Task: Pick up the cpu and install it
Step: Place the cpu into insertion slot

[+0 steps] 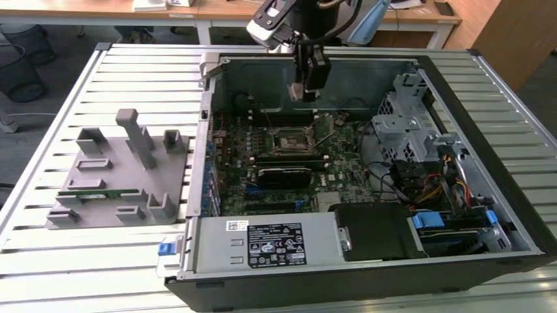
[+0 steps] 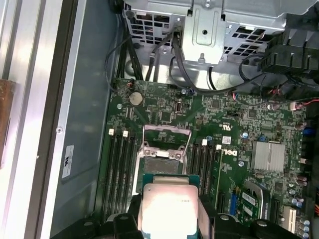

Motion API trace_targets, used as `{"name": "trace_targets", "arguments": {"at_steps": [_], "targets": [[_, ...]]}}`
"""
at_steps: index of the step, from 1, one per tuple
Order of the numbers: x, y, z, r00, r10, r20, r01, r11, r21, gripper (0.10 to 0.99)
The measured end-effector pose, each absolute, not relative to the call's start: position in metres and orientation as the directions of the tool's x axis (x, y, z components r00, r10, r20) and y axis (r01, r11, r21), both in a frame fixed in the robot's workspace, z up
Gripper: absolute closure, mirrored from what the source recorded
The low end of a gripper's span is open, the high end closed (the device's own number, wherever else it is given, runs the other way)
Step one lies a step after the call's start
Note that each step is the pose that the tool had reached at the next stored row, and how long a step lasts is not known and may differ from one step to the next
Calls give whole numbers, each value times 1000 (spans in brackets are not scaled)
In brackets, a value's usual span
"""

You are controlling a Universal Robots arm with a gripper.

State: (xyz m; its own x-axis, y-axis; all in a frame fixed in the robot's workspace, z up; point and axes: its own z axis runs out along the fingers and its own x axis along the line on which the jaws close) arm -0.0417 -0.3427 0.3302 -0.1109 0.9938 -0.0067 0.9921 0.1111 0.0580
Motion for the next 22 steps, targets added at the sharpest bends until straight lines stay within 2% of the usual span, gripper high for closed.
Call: {"name": "trace_targets", "arguments": {"at_steps": [22], "targets": [[-42, -340, 299, -74, 997, -6, 996, 74, 52, 557]]}}
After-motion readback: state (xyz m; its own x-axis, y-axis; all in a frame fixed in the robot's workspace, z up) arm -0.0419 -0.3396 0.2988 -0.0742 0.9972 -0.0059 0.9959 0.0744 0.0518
